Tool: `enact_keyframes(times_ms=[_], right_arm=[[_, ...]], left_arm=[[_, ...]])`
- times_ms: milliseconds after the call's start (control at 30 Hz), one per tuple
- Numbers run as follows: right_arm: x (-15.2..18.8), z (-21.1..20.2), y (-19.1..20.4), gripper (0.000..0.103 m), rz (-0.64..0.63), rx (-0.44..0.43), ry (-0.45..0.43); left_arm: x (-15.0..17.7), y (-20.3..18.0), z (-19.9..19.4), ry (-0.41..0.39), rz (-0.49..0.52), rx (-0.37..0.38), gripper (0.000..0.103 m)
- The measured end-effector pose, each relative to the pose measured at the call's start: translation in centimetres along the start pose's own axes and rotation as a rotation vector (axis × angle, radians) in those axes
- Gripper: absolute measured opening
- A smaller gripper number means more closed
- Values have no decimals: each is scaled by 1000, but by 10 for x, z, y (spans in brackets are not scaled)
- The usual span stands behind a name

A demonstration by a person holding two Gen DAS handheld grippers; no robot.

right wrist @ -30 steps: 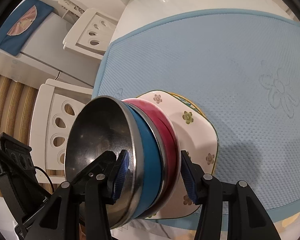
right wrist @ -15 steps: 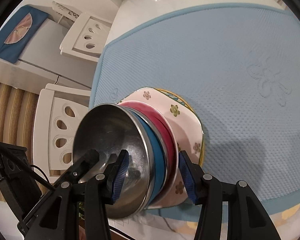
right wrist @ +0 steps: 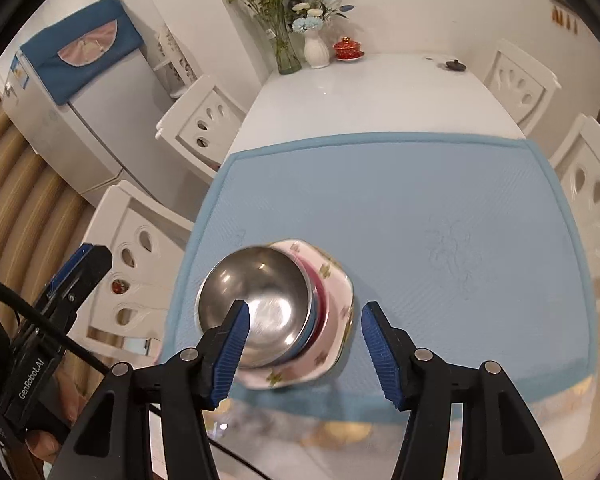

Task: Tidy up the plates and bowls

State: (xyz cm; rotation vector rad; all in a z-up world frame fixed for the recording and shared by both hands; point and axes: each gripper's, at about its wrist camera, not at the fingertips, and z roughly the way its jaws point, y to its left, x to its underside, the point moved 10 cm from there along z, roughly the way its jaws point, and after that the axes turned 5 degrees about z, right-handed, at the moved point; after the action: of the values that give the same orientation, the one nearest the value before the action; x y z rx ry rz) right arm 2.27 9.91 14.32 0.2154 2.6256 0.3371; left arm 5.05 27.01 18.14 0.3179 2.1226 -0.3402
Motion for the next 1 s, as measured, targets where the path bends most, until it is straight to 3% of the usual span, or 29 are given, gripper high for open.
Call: enact_keyframes(times_ms=[100, 267, 333, 400, 467, 567, 667, 767, 1000], right_arm=[[16, -11, -1, 56, 16, 58, -3], [54, 1, -9, 56, 27, 137, 105], [62, -13, -6, 56, -27, 157, 66], [67, -36, -5, 56, -80, 188, 7], [72, -54, -8, 56, -88, 196, -30], [84, -76, -12, 56, -78, 190, -74], [95, -92, -11, 56, -79, 182, -89], [106, -99, -10, 56, -81, 216, -81], [115, -97, -9, 56, -43, 219, -64]], left_arm=[[1, -12, -19, -7, 39, -12, 61], [15, -25, -45, -24, 33, -134, 61], [25, -26, -57, -8, -35, -154, 61], [34, -34, -67, 22, -88, -124, 61], [37, -46, -80, 19, -73, -118, 61], [41, -66, -105, 3, -2, -176, 61], [46, -78, -122, -6, 8, -228, 68], [51, -76, -128, 2, 44, -352, 69], [52, -64, -119, 20, -20, -284, 69]])
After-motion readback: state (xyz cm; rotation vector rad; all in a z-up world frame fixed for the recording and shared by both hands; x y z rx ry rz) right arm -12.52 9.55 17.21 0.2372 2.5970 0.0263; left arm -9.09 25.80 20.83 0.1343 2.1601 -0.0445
